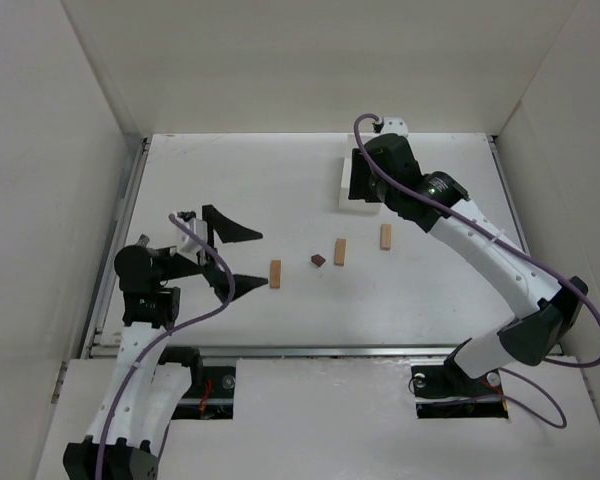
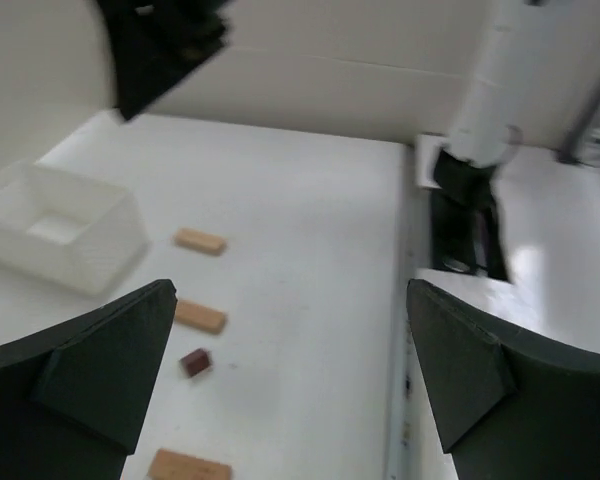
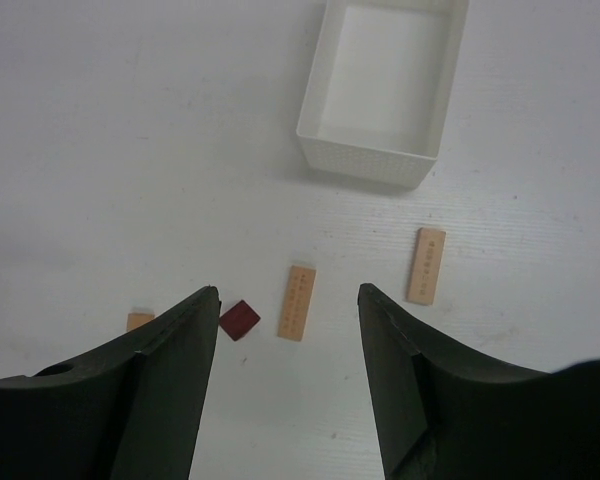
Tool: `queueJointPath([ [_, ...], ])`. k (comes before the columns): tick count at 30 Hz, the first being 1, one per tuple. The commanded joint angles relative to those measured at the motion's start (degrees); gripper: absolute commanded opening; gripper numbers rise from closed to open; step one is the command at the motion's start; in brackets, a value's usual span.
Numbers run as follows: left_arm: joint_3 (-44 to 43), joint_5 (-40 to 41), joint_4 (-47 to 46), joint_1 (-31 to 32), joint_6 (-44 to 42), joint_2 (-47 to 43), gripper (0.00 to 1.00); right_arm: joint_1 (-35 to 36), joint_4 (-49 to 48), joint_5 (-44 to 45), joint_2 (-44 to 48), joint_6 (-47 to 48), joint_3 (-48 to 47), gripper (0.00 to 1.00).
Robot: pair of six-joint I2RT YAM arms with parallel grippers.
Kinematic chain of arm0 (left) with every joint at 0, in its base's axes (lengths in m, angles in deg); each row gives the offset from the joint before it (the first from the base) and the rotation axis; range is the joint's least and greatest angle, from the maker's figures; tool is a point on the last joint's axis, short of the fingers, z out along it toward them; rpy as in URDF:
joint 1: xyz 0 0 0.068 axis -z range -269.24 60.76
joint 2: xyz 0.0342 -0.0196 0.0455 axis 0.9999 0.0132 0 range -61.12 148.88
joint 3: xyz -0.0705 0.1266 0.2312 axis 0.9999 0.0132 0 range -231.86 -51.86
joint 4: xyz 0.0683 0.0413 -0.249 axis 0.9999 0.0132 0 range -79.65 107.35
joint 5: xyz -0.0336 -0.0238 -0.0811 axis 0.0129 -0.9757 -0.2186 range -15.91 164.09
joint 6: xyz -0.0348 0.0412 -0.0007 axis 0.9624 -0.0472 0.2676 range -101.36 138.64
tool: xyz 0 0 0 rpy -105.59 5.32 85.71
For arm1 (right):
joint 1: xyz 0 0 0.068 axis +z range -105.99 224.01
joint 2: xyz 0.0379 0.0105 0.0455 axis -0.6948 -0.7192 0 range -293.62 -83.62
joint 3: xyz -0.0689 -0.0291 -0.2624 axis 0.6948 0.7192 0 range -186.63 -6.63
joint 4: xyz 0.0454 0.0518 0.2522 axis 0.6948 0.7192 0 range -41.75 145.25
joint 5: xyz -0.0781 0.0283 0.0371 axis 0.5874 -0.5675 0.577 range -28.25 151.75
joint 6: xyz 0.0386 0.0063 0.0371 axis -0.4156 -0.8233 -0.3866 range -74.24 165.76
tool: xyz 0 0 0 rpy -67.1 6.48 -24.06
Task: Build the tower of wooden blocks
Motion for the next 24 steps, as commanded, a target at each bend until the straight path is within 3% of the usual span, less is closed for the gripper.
queueJointPath([
  [1,-4.07,20.81,28.57,0.85,-30.68,-0.12,1.0,0.48,-0.05,2.58,0.15,-0.64,-0.85,0.64],
  [4,-7.75,42.83,34.89,0.85,-32.0,0.41,1.0,0.48,-0.05,2.58,-0.98,-0.64,-1.38,0.64],
  [6,-11.34,49.4,39.8,0.85,-35.78,0.41,1.0,1.01,-0.05,3.11,-0.99,-0.64,-1.38,0.64],
  [7,-12.84,57.52,41.49,0.85,-35.79,0.41,1.0,1.01,-0.05,3.81,-0.99,-0.64,-1.38,0.64],
  [11,-18.56,76.44,48.43,0.85,-31.57,1.02,1.0,1.01,-0.05,5.74,-0.99,-1.86,-1.38,0.69],
  [16,-19.89,82.99,55.12,0.85,-34.91,1.03,1.0,1.01,2.57,2.77,0.41,-4.86,-0.25,0.72],
  [20,-18.31,90.72,58.19,0.85,-26.76,-1.16,1.0,2.14,3.72,-7.32,1.74,-1.54,4.59,0.76],
  [24,-17.25,91.27,60.14,0.85,-27.17,-2.75,1.0,7.06,7.41,-10.42,-4.56,1.72,5.05,0.78],
])
